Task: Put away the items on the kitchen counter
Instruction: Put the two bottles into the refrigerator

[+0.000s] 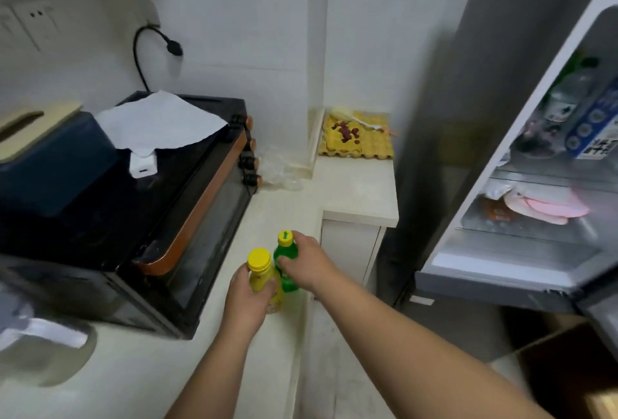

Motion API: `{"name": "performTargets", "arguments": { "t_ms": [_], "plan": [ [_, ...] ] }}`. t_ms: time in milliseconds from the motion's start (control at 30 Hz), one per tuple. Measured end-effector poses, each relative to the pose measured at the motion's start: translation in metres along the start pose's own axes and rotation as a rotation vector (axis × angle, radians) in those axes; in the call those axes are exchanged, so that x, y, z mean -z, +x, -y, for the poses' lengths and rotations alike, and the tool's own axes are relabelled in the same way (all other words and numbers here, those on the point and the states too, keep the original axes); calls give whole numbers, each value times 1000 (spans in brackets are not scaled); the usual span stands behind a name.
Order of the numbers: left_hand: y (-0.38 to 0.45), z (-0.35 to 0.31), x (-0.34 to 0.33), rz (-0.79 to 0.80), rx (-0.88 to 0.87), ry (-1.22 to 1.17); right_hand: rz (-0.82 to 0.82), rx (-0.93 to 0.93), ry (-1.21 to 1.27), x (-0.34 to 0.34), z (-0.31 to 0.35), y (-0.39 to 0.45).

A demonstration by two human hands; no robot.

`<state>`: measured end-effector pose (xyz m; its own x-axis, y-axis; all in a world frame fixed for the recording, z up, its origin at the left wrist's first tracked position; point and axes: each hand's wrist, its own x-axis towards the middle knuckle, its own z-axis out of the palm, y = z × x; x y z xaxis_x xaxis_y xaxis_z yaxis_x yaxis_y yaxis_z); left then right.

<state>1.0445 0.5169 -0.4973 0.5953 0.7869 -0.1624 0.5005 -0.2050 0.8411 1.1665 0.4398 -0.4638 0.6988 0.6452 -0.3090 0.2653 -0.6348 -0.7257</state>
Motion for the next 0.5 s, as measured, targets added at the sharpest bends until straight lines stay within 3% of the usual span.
{"name": "performTargets", "arguments": {
  "t_ms": [167, 233, 333, 500],
  "plan": [
    [23, 9, -19, 15, -14, -114, -115, 5, 92, 3, -15, 5],
    [17, 23, -10, 25, -9, -218, -89, 47, 102, 0, -9, -4],
    [17, 3, -25, 138, -166, -243, -134, 113, 67, 26, -23, -20],
    [14, -59, -71, 426, -279, -153, -368, 94, -15, 123, -69, -71]
  ]
}}
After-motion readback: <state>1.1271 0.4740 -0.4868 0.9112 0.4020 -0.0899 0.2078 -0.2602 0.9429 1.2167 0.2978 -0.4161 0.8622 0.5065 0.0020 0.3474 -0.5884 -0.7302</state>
